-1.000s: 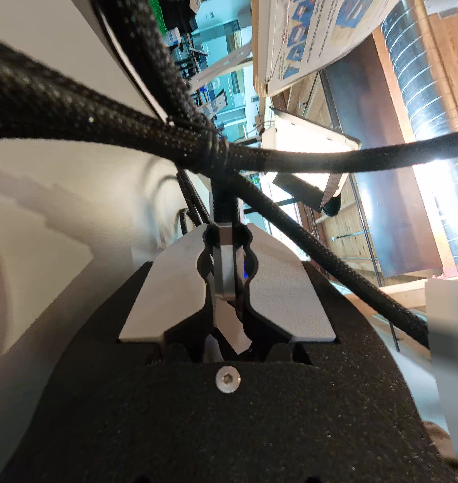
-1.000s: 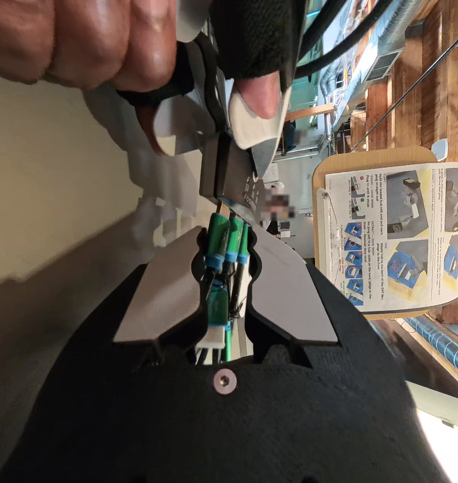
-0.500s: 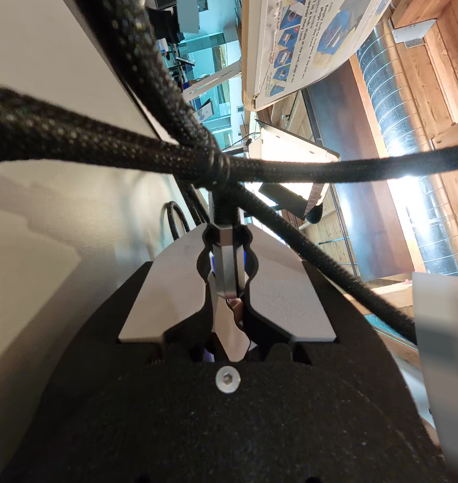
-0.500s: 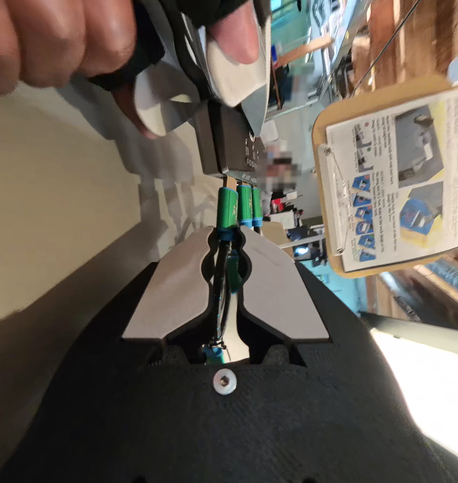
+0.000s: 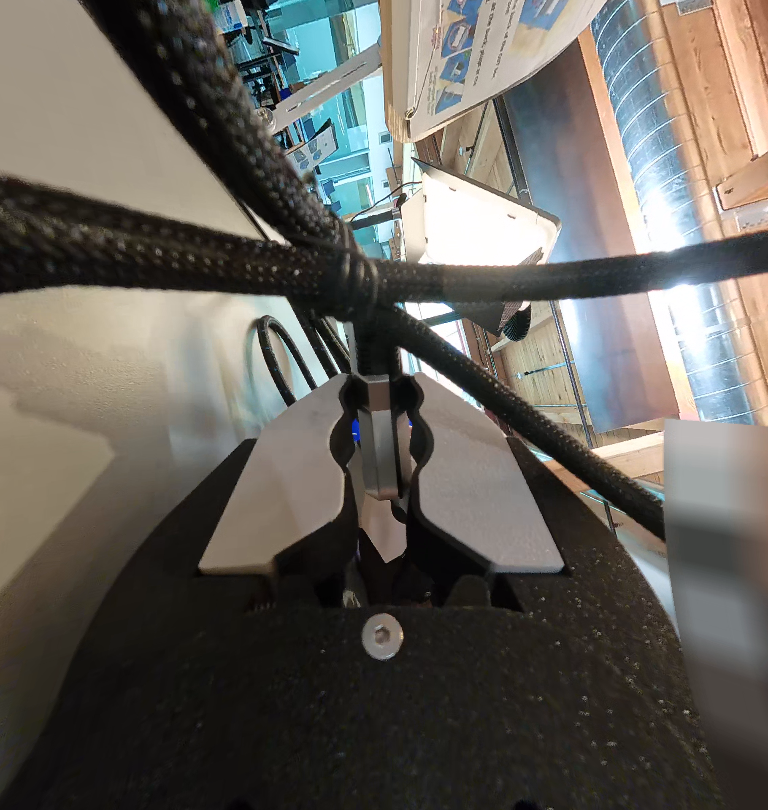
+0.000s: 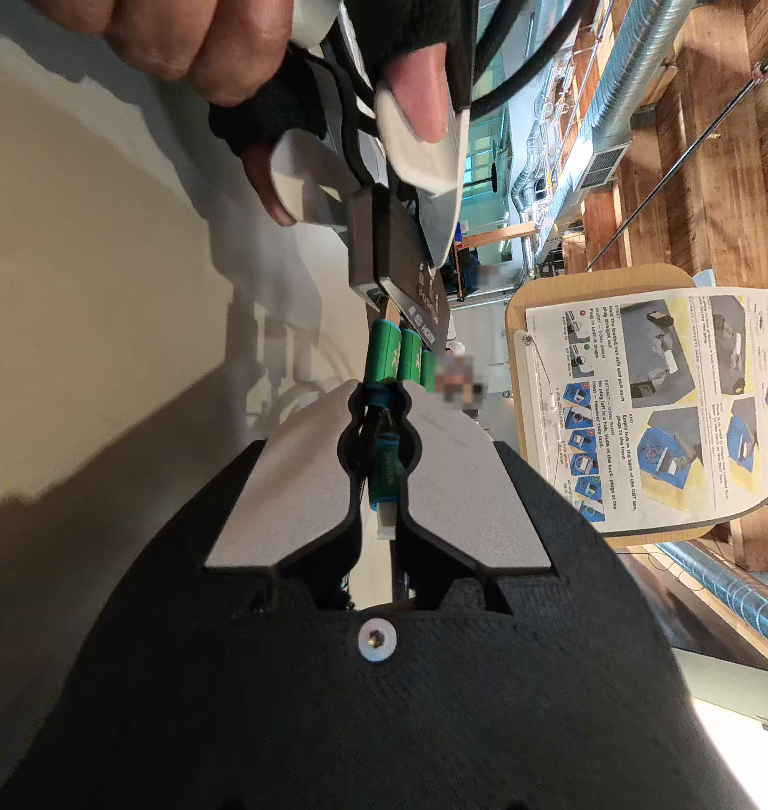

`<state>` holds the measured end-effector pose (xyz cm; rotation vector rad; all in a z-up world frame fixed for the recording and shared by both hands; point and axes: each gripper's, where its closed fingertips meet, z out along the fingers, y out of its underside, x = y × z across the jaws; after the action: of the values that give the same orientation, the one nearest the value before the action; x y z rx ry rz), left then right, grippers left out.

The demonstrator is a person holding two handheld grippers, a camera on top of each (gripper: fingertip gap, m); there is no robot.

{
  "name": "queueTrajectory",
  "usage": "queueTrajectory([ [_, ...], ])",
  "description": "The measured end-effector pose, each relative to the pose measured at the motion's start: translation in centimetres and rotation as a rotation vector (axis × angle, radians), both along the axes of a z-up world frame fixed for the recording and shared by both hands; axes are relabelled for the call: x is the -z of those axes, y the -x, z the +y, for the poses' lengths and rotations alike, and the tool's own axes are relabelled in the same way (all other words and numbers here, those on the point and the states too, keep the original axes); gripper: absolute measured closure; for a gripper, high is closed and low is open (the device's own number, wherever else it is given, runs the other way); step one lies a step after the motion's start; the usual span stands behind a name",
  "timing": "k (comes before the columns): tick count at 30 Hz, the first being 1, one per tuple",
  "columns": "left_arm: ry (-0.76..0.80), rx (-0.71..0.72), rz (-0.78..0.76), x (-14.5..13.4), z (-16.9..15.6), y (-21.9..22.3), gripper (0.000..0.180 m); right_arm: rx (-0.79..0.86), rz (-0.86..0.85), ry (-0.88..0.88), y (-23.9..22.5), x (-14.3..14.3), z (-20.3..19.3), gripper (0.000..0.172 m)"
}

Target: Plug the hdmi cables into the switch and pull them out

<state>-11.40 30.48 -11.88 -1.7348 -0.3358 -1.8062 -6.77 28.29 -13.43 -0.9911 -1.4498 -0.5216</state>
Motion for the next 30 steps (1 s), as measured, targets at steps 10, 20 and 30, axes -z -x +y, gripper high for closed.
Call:
queueTrajectory([
  [10,-0.015,-0.02,0.089,0.3,0.0,0.0,0.158,0.017,-0.038,-0.006,0.2,0.3,-0.1,0.161],
  [20,-0.026,-0.046,0.094,0.3,0.2,-0.5,0.159,0.017,-0.025,-0.005,0.8,0.7,0.0,0.155],
  [30,-0.017,-0.047,0.081,0.2,0.2,-0.4,0.159,0.055,-0.037,-0.001,1.1,0.6,0.2,0.156],
])
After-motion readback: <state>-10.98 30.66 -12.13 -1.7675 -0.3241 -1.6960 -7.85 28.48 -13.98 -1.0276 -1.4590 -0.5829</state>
